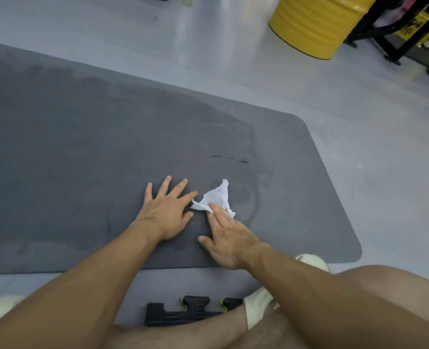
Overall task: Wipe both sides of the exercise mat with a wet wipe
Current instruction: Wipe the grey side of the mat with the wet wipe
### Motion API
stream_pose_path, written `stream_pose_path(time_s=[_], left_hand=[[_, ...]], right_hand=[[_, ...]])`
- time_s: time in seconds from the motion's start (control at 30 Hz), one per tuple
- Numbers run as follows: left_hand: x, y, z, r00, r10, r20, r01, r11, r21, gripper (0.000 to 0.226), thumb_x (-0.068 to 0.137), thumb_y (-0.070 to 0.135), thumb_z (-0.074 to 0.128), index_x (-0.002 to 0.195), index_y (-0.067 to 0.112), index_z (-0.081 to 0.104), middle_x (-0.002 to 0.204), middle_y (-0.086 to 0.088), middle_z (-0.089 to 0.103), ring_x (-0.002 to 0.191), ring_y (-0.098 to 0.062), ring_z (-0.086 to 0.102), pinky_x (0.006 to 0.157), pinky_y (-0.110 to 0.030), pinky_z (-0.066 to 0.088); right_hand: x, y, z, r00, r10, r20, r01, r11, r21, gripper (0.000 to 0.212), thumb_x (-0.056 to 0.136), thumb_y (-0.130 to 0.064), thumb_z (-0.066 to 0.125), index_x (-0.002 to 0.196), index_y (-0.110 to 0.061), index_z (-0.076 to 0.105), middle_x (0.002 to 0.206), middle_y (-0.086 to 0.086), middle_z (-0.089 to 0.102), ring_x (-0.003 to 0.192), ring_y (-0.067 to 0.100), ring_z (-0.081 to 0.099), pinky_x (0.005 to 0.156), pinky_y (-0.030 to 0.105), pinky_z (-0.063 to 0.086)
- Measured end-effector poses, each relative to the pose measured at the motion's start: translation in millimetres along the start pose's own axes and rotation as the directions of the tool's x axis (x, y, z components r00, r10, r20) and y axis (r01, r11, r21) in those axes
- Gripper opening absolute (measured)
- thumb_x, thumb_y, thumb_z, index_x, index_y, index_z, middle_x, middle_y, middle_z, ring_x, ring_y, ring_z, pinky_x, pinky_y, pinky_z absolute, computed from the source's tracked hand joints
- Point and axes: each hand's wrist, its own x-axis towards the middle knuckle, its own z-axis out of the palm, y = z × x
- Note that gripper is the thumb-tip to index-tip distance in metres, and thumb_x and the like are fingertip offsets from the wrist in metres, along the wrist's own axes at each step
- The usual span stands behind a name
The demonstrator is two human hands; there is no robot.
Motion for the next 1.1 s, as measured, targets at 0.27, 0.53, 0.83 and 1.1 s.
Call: stream_pose_path(time_s=[0.27, 0.53, 0.83, 1.1], left_hand=[[-8, -13, -4, 0.997, 0.052, 0.06, -0.053, 0.998, 0.016, 0.061, 0.105, 0.055, 0.034, 0.16, 0.044, 0.01, 0.17, 0.012, -0.009, 0.157, -0.022, -0.015, 0.125, -0.058, -0.004], [-8, -12, -1, 0.998, 0.047, 0.042, -0.048, 0.999, 0.008, 0.061, 0.104, 0.054, 0.033, 0.16, 0.045, 0.012, 0.17, 0.014, -0.01, 0.156, -0.021, -0.015, 0.124, -0.058, -0.005], [-10, -17, -5, 0.995, 0.063, 0.076, -0.064, 0.998, 0.008, 0.063, 0.104, 0.054, 0.037, 0.16, 0.044, 0.01, 0.17, 0.013, -0.01, 0.157, -0.019, -0.014, 0.126, -0.054, -0.004], [-8, -22, 1, 0.995, 0.077, 0.07, -0.077, 0.997, 0.004, 0.063, 0.104, 0.056, 0.034, 0.16, 0.046, 0.008, 0.169, 0.015, -0.014, 0.156, -0.018, -0.018, 0.125, -0.053, -0.009]], right_hand=[[9, 63, -21, 0.801, 0.59, 0.105, -0.592, 0.752, 0.29, 0.087, 0.103, -0.061, 0.025, 0.16, -0.004, -0.006, 0.169, 0.012, -0.016, 0.156, 0.026, -0.009, 0.126, 0.045, 0.002], [-19, -31, -1, 0.996, -0.039, 0.086, 0.04, 0.999, -0.01, 0.09, 0.101, -0.065, 0.025, 0.161, -0.005, -0.005, 0.167, 0.009, -0.02, 0.154, 0.021, -0.022, 0.126, 0.04, -0.008], [-1, 13, -10, 0.937, 0.348, -0.002, -0.346, 0.932, 0.106, 0.096, 0.097, -0.073, 0.016, 0.16, -0.003, -0.002, 0.169, 0.012, -0.011, 0.156, 0.022, -0.01, 0.127, 0.038, -0.002], [8, 42, -18, 0.828, 0.551, 0.1, -0.557, 0.791, 0.252, 0.095, 0.099, -0.071, 0.023, 0.16, -0.004, -0.006, 0.167, 0.003, -0.025, 0.154, 0.022, -0.02, 0.124, 0.044, 0.0]])
